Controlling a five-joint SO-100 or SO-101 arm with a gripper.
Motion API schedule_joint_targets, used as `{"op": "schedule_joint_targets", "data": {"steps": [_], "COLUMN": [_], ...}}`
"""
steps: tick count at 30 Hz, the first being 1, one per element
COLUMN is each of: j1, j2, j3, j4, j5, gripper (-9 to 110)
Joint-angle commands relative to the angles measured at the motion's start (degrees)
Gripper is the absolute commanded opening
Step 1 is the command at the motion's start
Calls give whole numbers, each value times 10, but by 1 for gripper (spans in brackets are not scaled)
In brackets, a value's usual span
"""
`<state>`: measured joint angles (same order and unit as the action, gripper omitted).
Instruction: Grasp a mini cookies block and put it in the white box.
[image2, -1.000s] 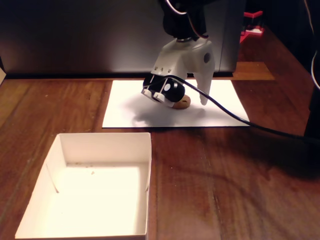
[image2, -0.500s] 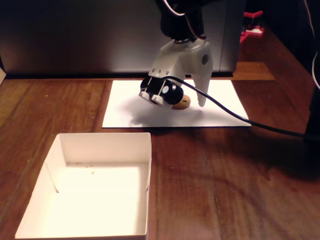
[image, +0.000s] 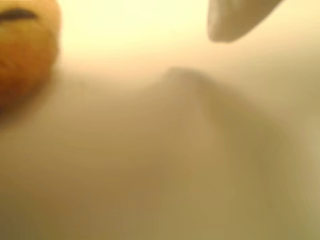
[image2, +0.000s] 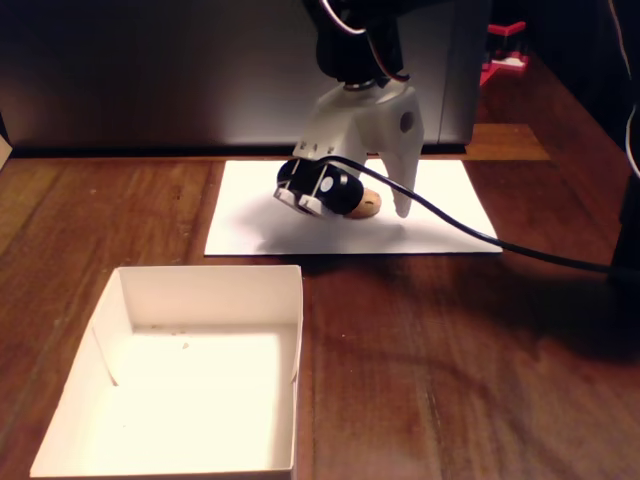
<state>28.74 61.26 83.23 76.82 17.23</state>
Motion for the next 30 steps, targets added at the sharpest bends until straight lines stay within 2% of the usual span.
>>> {"op": "schedule_joint_targets", "data": {"steps": [1,15,30], "j1": [0,-11,-8], "j2": [11,-4,-5], "j3": [-50,-53,-54], "j4": [6,-2,-13], "j5": [7,15,16], "gripper": [51,51,43]}}
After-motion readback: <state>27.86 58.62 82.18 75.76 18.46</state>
